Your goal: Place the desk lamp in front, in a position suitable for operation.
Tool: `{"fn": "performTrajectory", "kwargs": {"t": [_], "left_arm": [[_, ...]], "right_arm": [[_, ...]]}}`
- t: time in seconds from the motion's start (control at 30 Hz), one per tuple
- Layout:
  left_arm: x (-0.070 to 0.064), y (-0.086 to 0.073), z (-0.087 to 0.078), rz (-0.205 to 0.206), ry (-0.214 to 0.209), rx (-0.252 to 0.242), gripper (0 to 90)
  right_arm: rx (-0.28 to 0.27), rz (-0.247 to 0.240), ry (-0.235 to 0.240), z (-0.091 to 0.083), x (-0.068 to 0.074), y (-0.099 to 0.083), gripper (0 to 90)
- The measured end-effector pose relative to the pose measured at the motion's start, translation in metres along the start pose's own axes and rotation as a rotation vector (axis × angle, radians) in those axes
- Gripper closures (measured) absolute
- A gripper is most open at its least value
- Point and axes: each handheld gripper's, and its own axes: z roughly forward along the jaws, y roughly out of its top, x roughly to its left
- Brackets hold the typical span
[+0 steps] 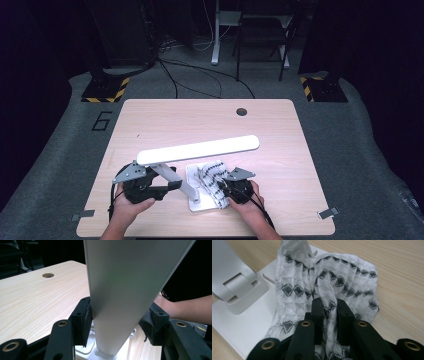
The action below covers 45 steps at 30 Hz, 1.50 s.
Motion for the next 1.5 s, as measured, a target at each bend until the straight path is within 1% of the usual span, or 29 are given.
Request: {"fn": "performTrajectory", "kwargs": {"t": [0.07,0.1,0.2,0.27,0.3,0.33,0.5,0.6,0.67,0.7,0.77,0.83,0.87,1.0,1.07,1.1,1.13,1.2,1.27,1.3,1.33,1.37,1.43,1.5], "left_arm": [[0.001,0.003,-0.003,0.0,0.004,-0.006,46.7],[0.0,0.004,-0.003,-0.007,-0.001,-0.014,46.6],[0.0,0.008,-0.004,-0.008,-0.009,0.004,46.7],[-0.001,0.008,-0.004,-0.005,-0.005,0.008,46.7],[-0.001,0.01,-0.004,-0.001,0.0,0.017,46.7],[-0.002,0.01,-0.004,-0.004,-0.001,0.018,46.7],[-0.003,0.013,-0.006,0.006,0.011,-0.001,44.5],[-0.003,0.013,-0.005,0.008,0.023,0.004,43.3],[-0.003,0.011,-0.004,0.005,0.034,0.021,42.4],[-0.004,0.011,-0.003,0.005,0.032,0.018,43.0],[-0.004,0.011,-0.002,0.019,0.019,0.007,46.3],[-0.005,0.011,-0.002,0.035,0.038,0.01,50.6],[-0.005,0.01,-0.002,0.027,0.035,0.004,52.5],[-0.004,0.009,-0.003,0.024,0.029,0.003,53.1],[-0.004,0.01,-0.002,0.023,0.029,0.003,53.3],[-0.004,0.01,-0.002,0.023,0.029,0.003,53.3],[-0.004,0.01,-0.002,0.023,0.032,0.002,53.3],[-0.005,0.01,-0.002,0.021,0.037,0.003,53.4],[-0.005,0.01,-0.002,0.023,0.035,0.006,53.4],[-0.005,0.01,-0.002,0.021,0.036,0.006,53.5],[-0.005,0.01,-0.002,0.021,0.036,0.006,53.5],[-0.004,0.01,-0.002,0.023,0.037,0.006,53.5],[-0.004,0.01,-0.002,0.023,0.036,0.006,53.5],[-0.005,0.01,-0.002,0.022,0.036,0.007,53.5]], "right_arm": [[0.0,0.0,0.0,0.0,0.0,0.0,78.7],[0.0,0.001,0.0,0.0,0.0,0.0,78.7],[0.0,0.007,0.0,0.0,0.0,0.0,78.7],[0.001,0.011,0.0,0.0,0.001,0.0,78.7],[0.001,0.003,0.001,0.0,0.0,0.0,78.7],[0.002,0.012,0.001,0.0,0.0,0.0,78.7],[0.001,0.01,0.0,0.0,0.001,0.0,78.7],[0.001,0.014,-0.001,0.0,0.001,0.0,78.7],[-0.001,0.014,-0.001,0.0,0.001,0.0,78.7],[-0.002,0.017,-0.002,0.0,0.001,0.0,78.7],[-0.004,0.018,-0.002,0.0,0.001,0.0,78.7],[-0.002,0.014,0.0,0.0,0.0,0.0,78.7],[-0.002,0.017,0.0,0.0,0.0,0.0,78.7],[-0.008,0.029,-0.001,0.0,0.0,0.0,78.5],[-0.006,0.014,0.004,0.0,0.0,0.001,78.4],[-0.002,0.019,0.014,-0.002,0.0,0.002,78.4],[-0.018,0.023,0.021,-0.003,0.001,0.003,78.5],[-0.038,0.014,0.035,-0.007,0.004,0.008,78.5],[-0.066,0.014,0.051,-0.013,0.009,0.015,78.5],[-0.087,0.0,0.064,-0.017,0.012,0.021,78.6],[-0.087,0.0,0.064,-0.017,0.012,0.021,78.6],[-0.127,-0.003,0.082,-0.025,0.018,0.03,78.6],[-0.168,-0.01,0.11,-0.033,0.024,0.038,78.7],[-0.194,-0.009,0.13,-0.039,0.029,0.045,78.8]]}}
